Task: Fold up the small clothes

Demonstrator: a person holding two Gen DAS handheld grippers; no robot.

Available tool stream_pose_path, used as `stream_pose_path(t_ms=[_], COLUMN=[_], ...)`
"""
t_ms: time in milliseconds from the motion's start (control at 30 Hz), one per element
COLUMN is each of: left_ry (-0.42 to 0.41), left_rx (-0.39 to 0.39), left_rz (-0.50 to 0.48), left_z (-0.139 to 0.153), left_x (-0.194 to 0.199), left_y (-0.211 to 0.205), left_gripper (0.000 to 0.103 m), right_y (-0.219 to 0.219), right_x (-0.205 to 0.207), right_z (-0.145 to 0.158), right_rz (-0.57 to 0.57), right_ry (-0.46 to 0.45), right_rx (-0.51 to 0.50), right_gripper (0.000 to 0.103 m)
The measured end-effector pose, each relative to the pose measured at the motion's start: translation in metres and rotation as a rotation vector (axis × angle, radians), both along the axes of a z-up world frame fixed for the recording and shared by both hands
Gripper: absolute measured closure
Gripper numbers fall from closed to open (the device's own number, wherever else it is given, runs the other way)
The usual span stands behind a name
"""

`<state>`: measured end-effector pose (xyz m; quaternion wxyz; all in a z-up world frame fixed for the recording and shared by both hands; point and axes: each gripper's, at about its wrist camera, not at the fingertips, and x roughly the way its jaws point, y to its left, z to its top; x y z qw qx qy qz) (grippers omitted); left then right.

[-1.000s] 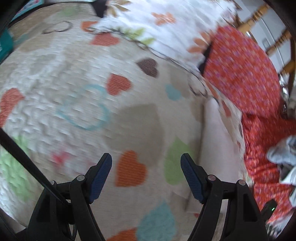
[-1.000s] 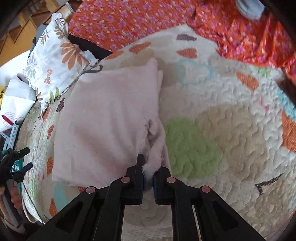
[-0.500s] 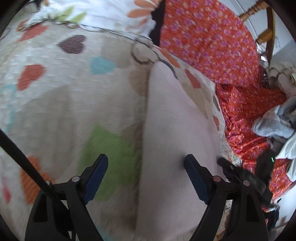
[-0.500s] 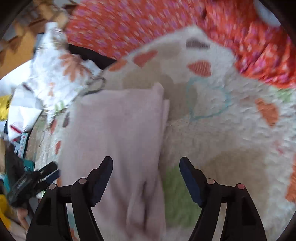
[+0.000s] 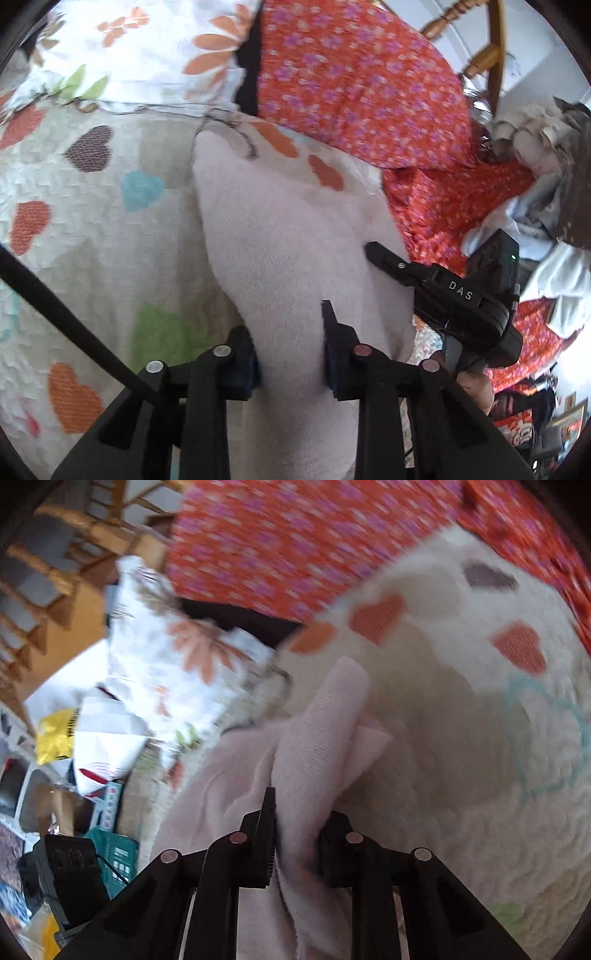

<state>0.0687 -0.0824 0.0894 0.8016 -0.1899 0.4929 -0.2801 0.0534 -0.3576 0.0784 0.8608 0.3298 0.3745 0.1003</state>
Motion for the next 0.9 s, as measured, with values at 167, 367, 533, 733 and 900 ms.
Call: stream_pose_path(t_ms=[167, 367, 533, 733, 900], left_ry=[0.195, 0.205, 0.188, 0.082, 0.026], left_rx=[0.167, 0.141, 0.194, 0.246, 0.267], left_rz=[0.117, 0.112, 0.08, -0.002, 0.012], left_z=[-0.056, -0.062, -0.075, -0.074, -0.069], left_x=[0.014, 0.0, -0.028, -0.052, -0.067], left_y=[0.025, 0.037, 0.033, 0.032, 0.045], left_gripper=[0.056, 0.05, 0.045, 0.039, 0.03], right_y=[-0.001, -0.012, 0.019, 0.005, -0.022], right_x=[0.008, -0.028, -0.04, -0.053, -0.07], right_z=[-0.023, 0.001, -0.011, -0.059, -0.048], right_rz=[-0.095, -0.096, 0.152, 0.112, -0.091], right_ry=[0.131, 0.029, 0.027, 0.21, 0.244], right_rx=[-0.178, -0.124, 0.108, -0.206, -0.419], right_gripper=[0.074, 0.074, 0.072, 0.103, 0.069])
